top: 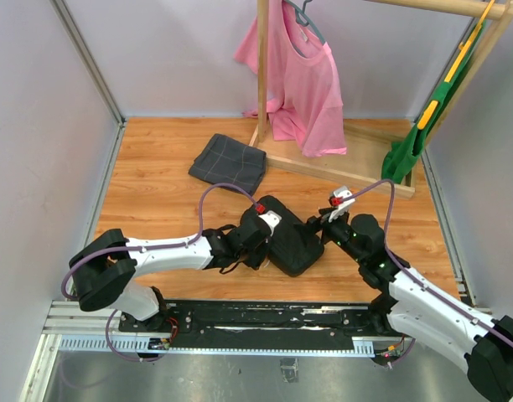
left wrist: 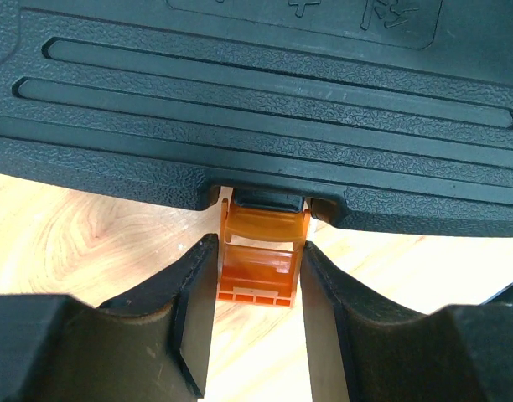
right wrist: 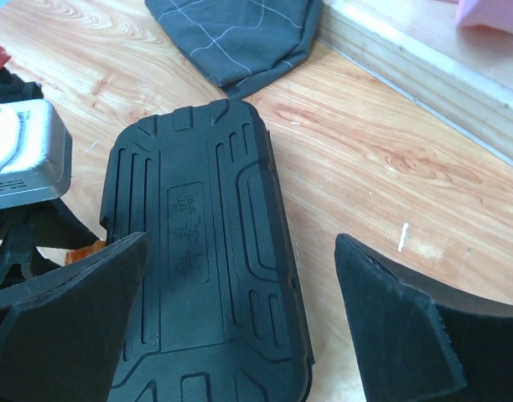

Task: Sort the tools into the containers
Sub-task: Adjust the storage box at the center of the board.

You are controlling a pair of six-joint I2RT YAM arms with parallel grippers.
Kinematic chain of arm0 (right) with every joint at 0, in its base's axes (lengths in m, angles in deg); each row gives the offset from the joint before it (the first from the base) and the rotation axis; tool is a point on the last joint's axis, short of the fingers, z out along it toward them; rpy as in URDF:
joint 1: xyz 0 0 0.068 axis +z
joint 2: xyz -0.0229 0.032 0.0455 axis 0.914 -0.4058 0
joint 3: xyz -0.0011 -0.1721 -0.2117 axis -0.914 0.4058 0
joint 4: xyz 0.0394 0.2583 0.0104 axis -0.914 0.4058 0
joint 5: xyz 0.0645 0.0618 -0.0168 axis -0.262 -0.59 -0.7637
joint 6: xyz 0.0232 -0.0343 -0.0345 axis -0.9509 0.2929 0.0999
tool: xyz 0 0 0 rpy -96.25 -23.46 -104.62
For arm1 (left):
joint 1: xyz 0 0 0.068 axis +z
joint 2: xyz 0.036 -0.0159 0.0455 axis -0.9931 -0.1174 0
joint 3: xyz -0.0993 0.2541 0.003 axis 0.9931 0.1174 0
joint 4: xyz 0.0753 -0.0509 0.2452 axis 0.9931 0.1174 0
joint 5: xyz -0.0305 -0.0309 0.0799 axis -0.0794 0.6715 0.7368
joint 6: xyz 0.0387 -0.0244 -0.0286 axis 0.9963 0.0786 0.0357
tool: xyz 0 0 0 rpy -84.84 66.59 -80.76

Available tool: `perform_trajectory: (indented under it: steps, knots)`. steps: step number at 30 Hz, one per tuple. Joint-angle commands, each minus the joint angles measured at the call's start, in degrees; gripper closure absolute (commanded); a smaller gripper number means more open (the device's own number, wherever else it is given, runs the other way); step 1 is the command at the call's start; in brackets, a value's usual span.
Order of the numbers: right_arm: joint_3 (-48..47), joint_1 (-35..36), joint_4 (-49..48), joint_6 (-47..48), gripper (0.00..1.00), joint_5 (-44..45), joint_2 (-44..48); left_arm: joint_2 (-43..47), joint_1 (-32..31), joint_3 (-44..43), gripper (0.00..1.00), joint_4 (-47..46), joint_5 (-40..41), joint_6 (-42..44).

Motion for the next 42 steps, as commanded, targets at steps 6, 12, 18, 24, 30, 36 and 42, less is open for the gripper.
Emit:
perform_trajectory:
  steps: [6, 12, 18, 24, 30, 36, 42]
  knots:
    - [8.80, 5.10, -19.81, 17.86, 0.08, -12.48, -0.15, -0.22, -0.57, -3.36, 0.62, 0.56, -2.45, -0.81]
    - [10.65, 14.44, -18.67, 33.51, 0.07, -13.32, -0.24, -1.14, -0.56, -4.43, 0.62, 1.43, -2.78, -0.70]
    - [11.12, 22.50, -19.75, 43.15, 0.06, -10.03, -5.33, -1.42, -0.58, -4.76, 0.62, 1.52, -2.87, -0.60]
    - [11.13, 27.75, -28.77, 50.35, 0.06, -2.39, -15.78, -1.52, -0.54, -5.54, 0.62, 2.39, -2.76, -0.61]
    - [12.01, 30.11, -43.44, 54.04, 0.06, 2.50, -28.06, -1.44, -0.53, -5.69, 0.62, 2.67, -2.74, -0.69]
    - [11.64, 33.50, -60.96, 58.33, 0.06, 9.78, -43.36, -1.61, -0.52, -5.97, 0.62, 2.80, -2.91, -0.79]
    - [7.65, 36.92, -72.65, 65.19, 0.04, 16.31, -57.56, -1.42, -0.52, -6.04, 0.62, 3.06, -2.93, -0.76]
